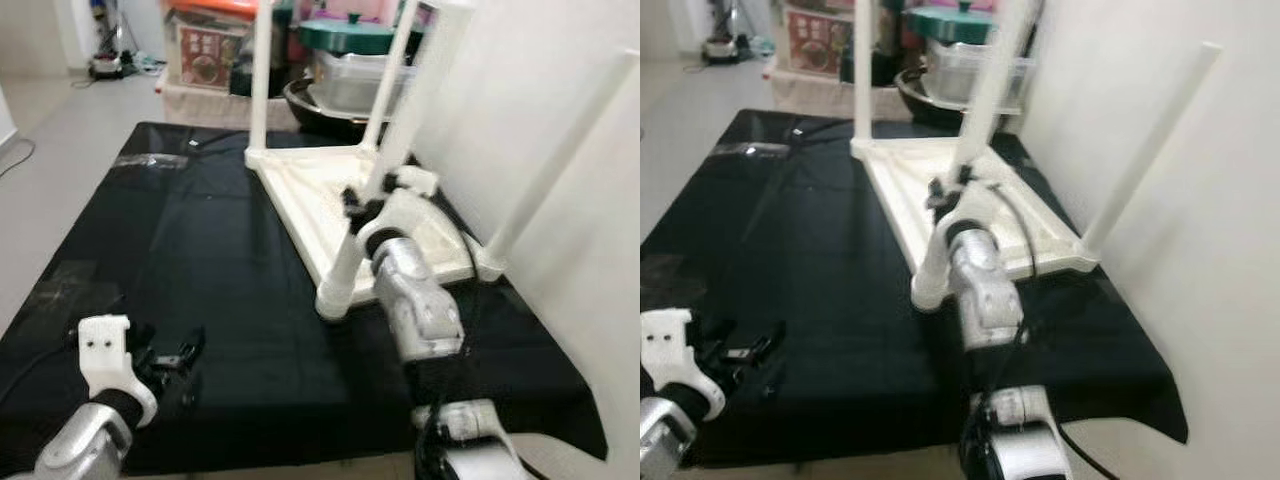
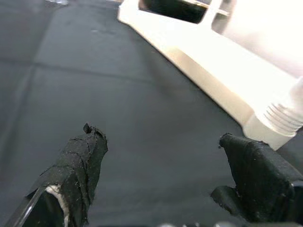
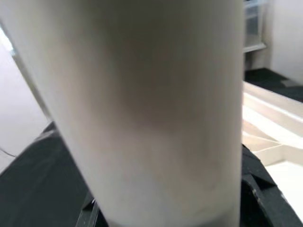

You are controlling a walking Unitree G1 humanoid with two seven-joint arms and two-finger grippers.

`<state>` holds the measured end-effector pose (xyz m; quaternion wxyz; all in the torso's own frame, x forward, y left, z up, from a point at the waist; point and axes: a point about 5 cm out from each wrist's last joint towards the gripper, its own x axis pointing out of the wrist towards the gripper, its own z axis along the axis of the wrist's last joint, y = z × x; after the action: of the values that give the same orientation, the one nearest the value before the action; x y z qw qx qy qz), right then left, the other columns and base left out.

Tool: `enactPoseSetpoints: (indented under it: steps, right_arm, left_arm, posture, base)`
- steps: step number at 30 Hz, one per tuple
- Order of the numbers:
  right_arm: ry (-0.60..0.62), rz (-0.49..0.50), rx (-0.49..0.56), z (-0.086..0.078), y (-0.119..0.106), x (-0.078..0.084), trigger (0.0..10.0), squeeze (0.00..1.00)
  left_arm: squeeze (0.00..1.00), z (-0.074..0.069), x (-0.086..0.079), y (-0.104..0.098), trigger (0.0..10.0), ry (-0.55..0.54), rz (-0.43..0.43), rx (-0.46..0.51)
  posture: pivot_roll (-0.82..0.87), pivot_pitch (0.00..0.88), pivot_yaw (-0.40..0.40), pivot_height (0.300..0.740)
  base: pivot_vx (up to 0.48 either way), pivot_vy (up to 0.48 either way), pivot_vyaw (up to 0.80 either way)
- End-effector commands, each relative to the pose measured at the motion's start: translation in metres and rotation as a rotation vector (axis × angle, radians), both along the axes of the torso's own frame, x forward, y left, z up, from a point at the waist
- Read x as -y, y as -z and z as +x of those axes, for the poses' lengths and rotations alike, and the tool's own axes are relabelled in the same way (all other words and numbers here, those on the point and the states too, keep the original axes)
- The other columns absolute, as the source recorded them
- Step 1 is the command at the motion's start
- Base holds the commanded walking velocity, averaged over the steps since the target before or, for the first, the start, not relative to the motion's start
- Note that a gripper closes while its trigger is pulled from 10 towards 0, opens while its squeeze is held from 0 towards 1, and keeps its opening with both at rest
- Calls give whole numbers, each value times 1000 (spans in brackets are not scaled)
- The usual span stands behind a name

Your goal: Building children table

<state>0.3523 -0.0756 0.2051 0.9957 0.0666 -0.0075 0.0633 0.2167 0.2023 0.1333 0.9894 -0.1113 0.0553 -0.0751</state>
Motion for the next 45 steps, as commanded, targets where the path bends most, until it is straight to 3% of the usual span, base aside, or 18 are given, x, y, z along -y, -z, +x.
enactPoseSetpoints:
  steps: [1,5,11,12,13,16,17,19,20,25,26,32,39,40,41,42,45]
  right_arm:
    - [-61,59,-161,-15,38,-35,0,0]
    - [-91,-27,-44,0,21,-30,0,0]
    - [-42,-52,-67,6,16,-19,0,0]
    - [-59,-67,-88,6,18,-18,4471,0]
    - [-81,-85,-97,7,19,-16,10000,0]
    - [-109,-90,-90,7,16,-12,10000,0]
    - [-106,-75,-78,6,13,-8,10000,349]
    - [-103,-64,-70,6,11,-6,10000,349]
    - [-101,-58,-58,6,9,-5,10000,1000]
    - [-116,-41,-15,8,-4,-2,10000,1000]
    - [-131,-27,18,9,-13,0,10000,0]
    - [-203,40,139,10,-42,7,10000,0]
    - [-277,61,164,8,-50,8,10000,0]
    - [-327,66,145,6,-48,5,9137,0]
    - [-327,66,145,6,-48,5,9137,0]
    - [-359,103,105,4,-41,3,0,0]
    - [-354,97,33,3,-27,3,0,0]
  left_arm:
    - [0,0,1,4,10000,2,15,-26]
    - [0,-1,0,5,10000,8,7,-23]
    - [0,-2,1,3,10000,-3,-6,-11]
    - [0,-3,2,3,10000,-6,-5,-10]
    - [0,-2,3,3,10000,-7,-3,-11]
    - [0,-2,3,4,10000,-2,-1,-15]
    - [0,-2,3,4,10000,1,-1,-16]
    - [0,-2,3,4,10000,3,0,-17]
    - [0,-2,3,4,10000,4,0,-17]
    - [0,-1,3,4,10000,4,2,-19]
    - [0,0,2,4,10000,4,2,-19]
    - [0,-1,0,4,10000,8,6,-23]
    - [0,-1,-1,4,10000,12,7,-23]
    - [0,-1,-1,4,10000,12,6,-22]
    - [0,-1,-1,4,10000,12,6,-22]
    - [0,-1,0,3,10000,12,6,-22]
    - [0,-1,0,4,10000,10,7,-22]
  posture:
    - [149,0,-122,740]
    - [138,0,-135,740]
    - [142,0,-146,740]
    - [147,0,-149,740]
    - [143,0,-145,740]
    - [137,0,-139,740]
    - [137,0,-139,740]
    - [137,0,-139,740]
    - [137,0,-139,740]
    - [136,0,-135,740]
    - [134,0,-132,740]
    - [127,0,-125,740]
    - [117,0,-120,740]
    - [117,0,-120,740]
    - [117,0,-120,740]
    - [123,0,-125,740]
    - [129,0,-131,740]
  base:
    - [0,0,0]
    - [0,0,0]
    - [0,0,0]
    - [0,0,0]
    - [0,0,0]
    - [0,0,0]
    - [0,0,0]
    - [0,0,0]
    - [0,0,0]
    - [0,0,0]
    - [0,0,0]
    - [0,0,0]
    - [0,0,0]
    - [0,0,0]
    - [0,0,0]
    - [0,0,0]
    - [0,0,0]
